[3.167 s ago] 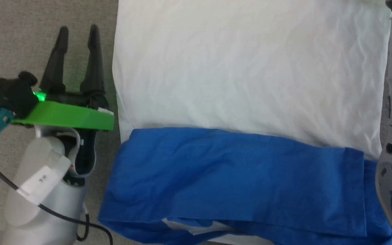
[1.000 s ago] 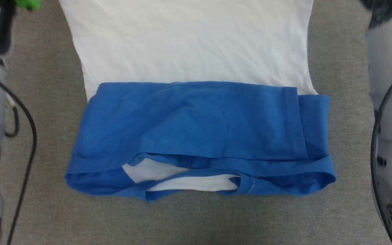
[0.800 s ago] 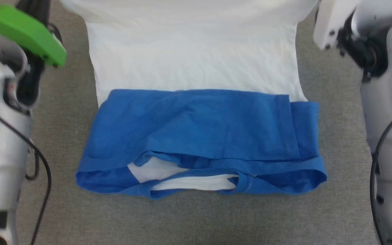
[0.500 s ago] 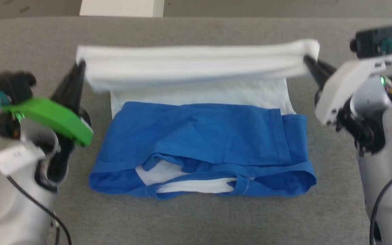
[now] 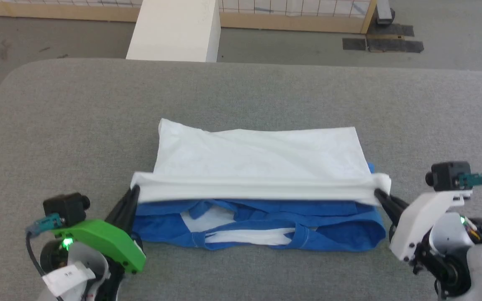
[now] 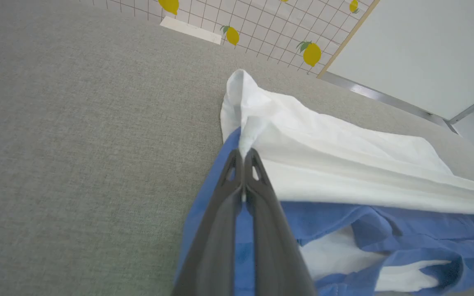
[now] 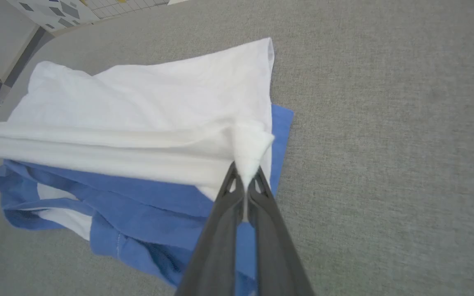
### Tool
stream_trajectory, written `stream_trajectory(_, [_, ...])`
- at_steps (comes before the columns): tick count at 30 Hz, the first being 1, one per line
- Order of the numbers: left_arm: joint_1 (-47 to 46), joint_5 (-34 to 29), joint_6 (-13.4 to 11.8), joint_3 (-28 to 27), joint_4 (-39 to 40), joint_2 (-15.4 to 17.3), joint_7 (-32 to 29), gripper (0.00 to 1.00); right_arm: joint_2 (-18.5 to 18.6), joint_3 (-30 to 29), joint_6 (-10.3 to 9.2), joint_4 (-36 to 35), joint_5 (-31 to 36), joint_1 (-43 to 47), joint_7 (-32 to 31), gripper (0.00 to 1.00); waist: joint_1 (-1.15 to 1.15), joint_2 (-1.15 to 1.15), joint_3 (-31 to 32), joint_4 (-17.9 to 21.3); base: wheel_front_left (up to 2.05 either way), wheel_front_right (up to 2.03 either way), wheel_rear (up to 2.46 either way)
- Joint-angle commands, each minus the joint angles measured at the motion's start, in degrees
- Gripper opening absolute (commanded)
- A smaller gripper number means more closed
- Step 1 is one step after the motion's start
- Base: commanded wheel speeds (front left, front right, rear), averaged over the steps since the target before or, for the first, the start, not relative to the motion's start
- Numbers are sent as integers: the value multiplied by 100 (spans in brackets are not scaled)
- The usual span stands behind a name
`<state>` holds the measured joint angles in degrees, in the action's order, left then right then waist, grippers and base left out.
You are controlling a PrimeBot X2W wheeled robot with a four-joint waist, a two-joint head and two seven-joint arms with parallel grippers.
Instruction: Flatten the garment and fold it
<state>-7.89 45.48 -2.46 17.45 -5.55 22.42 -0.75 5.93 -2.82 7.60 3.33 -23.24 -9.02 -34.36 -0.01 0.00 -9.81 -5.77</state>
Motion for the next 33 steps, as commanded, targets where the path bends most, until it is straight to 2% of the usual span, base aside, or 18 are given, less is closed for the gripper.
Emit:
stream_trajectory(1, [154,37,-66,20,-6,28,-71,0,-40,-70,-11,-44,23,158,-16,0,1,0,70,-29,0,0,0])
stream_trajectory(13, [485,-7,-565,273,-377,143,-811,0,-196,-35,-11,125,298,898,-155,0,1,0,185,-4,0,0,0])
stream_trajectory(14, [488,-16,-614,282,-437,157,-867,0,-202,-26,-11,161,312,925,-178,11,1,0,209,4,0,0,0])
stream_trajectory(15, [497,-2,-653,289,-481,161,-934,2,-207,-18,-11,171,314,944,-186,58,1,0,224,10,0,0,0])
stream_trajectory(16, [506,38,-700,280,-517,157,-1012,76,-212,-12,-11,167,312,964,-188,100,1,0,238,12,0,0,0])
stream_trajectory(17, [507,47,-747,268,-537,167,-1054,100,-214,-11,-11,146,298,980,-179,100,1,0,255,12,0,0,0])
stream_trajectory(21, [581,106,-965,160,-531,280,-1237,100,-218,-60,-11,-115,167,1125,-211,100,1,0,360,16,0,0,0])
stream_trajectory(27, [748,140,-1327,-260,-70,547,-1131,100,-226,-388,-11,-1118,-241,1431,-508,100,1,0,475,22,0,0,0])
stream_trajectory(30, [713,-5,-1450,-555,291,677,-695,100,-198,-652,-11,-1702,-239,1321,-776,100,1,0,456,62,0,0,0])
stream_trajectory(33, [494,-498,-1278,-724,678,813,335,100,-133,-837,-11,-1995,12,840,-1152,100,1,0,378,113,0,0,0])
